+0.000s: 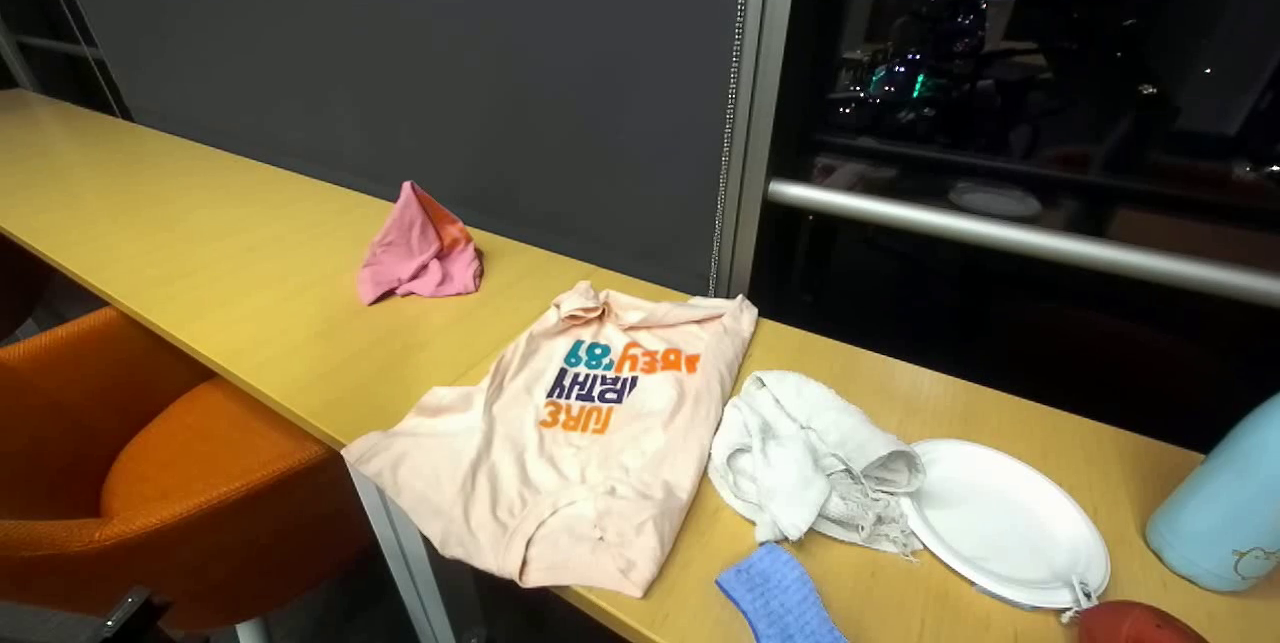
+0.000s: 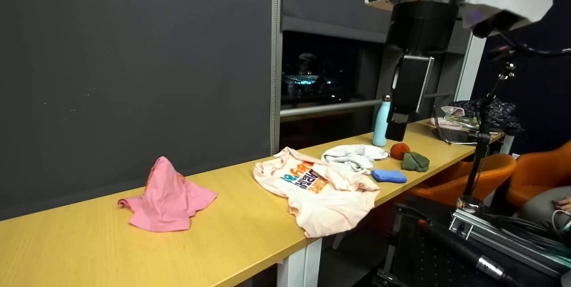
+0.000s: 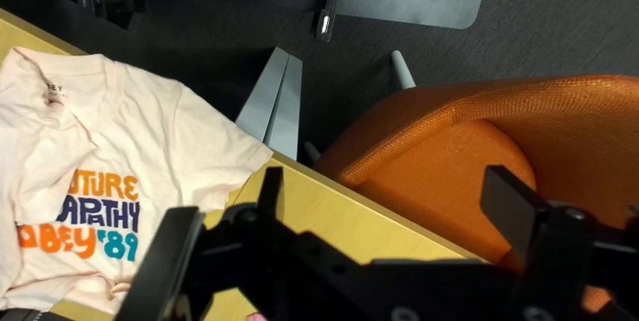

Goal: Fold the peach t-shirt, move it to the left and then use the white towel to wipe the table

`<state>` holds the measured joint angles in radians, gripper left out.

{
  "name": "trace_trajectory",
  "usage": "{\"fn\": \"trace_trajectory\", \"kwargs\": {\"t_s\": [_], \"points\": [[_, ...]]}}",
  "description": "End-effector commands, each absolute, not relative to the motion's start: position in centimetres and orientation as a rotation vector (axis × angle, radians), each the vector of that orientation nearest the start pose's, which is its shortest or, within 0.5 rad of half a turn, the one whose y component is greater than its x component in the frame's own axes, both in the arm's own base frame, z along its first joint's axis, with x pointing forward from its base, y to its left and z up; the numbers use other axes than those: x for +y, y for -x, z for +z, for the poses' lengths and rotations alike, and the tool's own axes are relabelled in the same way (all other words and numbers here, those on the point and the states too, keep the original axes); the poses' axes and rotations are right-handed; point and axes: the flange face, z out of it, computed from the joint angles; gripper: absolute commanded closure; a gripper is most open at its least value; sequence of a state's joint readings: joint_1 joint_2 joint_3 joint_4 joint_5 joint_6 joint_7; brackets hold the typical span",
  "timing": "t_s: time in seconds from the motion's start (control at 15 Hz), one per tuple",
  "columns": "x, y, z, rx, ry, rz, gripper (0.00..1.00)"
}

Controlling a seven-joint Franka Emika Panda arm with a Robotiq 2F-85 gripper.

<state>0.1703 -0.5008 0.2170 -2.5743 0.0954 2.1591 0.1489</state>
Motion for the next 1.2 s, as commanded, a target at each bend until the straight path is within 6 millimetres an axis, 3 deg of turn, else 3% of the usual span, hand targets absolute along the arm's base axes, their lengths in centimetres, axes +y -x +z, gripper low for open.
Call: {"fn": "trace_trajectory", "kwargs": {"t_s": [0.0, 0.27, 0.4, 0.73, 1.13], "points": [[11.7, -39.0, 42.4, -0.217, 3.186, -0.251, 0.0], [7.1, -42.4, 40.1, -0.239, 3.254, -0.398, 0.0], [5.7, -44.1, 38.2, -0.219, 3.247, -0.473, 0.0], [5.0, -47.0, 32.1, -0.166, 3.159, -0.57, 0.0], [5.0, -47.5, 26.2, -0.147, 3.091, -0.564, 0.0]]}}
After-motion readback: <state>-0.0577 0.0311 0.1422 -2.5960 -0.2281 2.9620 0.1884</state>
